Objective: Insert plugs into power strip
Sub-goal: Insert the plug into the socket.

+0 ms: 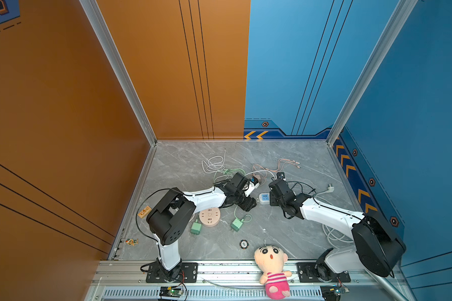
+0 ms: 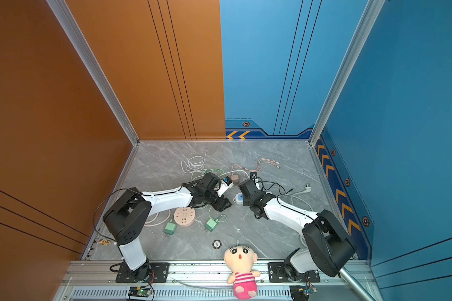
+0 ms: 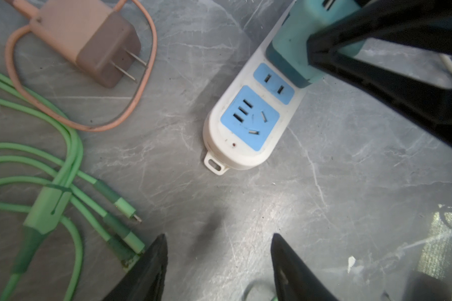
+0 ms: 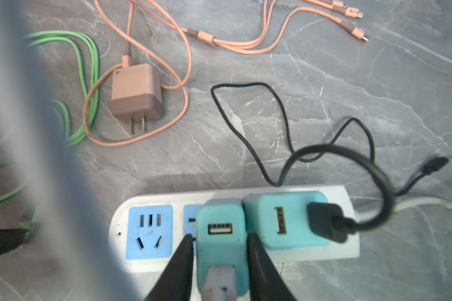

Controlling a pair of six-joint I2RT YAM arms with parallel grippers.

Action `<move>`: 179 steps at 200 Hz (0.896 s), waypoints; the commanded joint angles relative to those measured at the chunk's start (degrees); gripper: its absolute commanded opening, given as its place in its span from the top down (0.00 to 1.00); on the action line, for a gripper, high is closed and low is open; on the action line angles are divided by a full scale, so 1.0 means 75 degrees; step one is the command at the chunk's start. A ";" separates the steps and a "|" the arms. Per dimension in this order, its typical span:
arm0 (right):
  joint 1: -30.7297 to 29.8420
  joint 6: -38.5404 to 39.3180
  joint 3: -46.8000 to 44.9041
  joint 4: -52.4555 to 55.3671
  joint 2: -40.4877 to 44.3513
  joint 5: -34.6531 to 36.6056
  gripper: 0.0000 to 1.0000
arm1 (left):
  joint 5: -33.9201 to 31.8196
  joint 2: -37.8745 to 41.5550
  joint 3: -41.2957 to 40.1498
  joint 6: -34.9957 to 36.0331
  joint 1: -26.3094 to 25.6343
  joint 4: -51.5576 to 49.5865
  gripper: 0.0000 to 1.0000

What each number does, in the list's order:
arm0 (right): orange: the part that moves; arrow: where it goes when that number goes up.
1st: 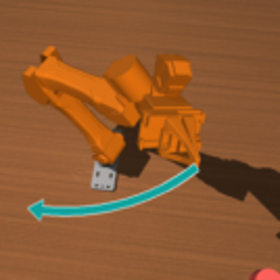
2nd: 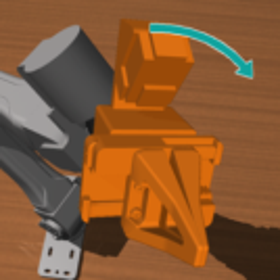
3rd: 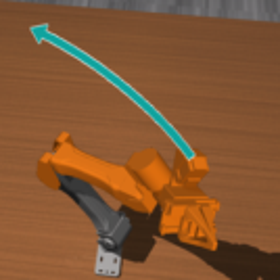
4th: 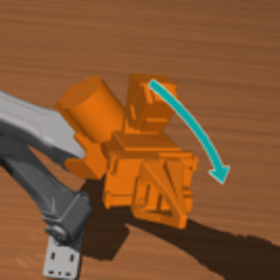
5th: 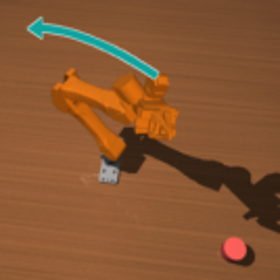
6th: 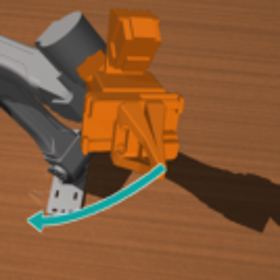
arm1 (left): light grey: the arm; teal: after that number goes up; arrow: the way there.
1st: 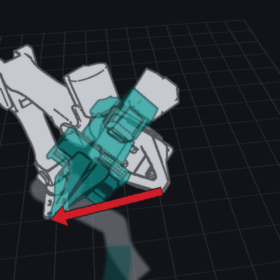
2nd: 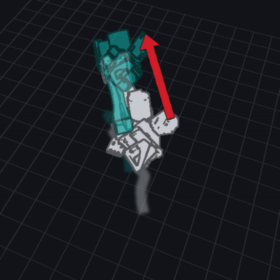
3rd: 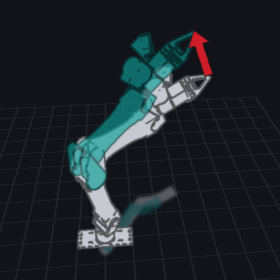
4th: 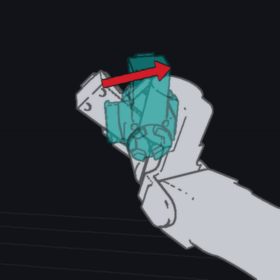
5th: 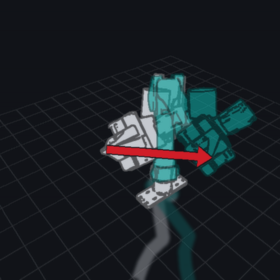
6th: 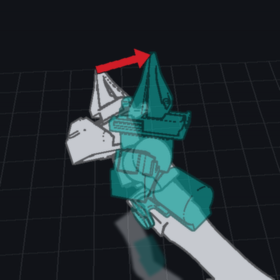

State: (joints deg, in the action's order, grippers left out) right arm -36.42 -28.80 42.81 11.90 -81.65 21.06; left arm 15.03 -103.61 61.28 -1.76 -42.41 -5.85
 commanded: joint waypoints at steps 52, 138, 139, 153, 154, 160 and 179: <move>-0.0166 -0.0026 0.0206 0.1080 0.0534 0.0022 0.50 | -0.0186 0.0127 0.0208 0.0000 -0.0166 -0.0311 0.36; -0.0056 -0.0030 0.0297 0.2086 0.2208 -0.0085 0.47 | -0.0105 0.0256 0.0419 0.0014 -0.0260 -0.0416 0.36; -0.0049 -0.0023 0.0307 0.2107 0.2229 -0.0081 0.47 | -0.0099 0.0262 0.0419 0.0019 -0.0261 -0.0416 0.36; 0.0111 0.0090 0.0371 0.2316 0.2481 -0.0061 0.47 | -0.0052 0.0308 0.0428 -0.0006 -0.0282 -0.0416 0.36; 0.0122 0.0102 0.0373 0.2328 0.2494 -0.0057 0.47 | -0.0049 0.0311 0.0424 -0.0009 -0.0278 -0.0416 0.36; 0.0214 0.0143 0.0377 0.2381 0.2607 -0.0020 0.47 | -0.0025 0.0352 0.0422 -0.0005 -0.0287 -0.0416 0.36; 0.0612 0.0333 0.0296 0.2409 0.2873 0.0028 0.47 | 0.0036 0.0486 0.0442 -0.0011 -0.0336 -0.0430 0.37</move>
State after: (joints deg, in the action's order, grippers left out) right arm -34.76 -28.51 44.29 26.20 -62.37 20.71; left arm 14.00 -102.74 63.40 -1.76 -44.12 -7.55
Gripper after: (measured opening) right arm 0.534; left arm 0.637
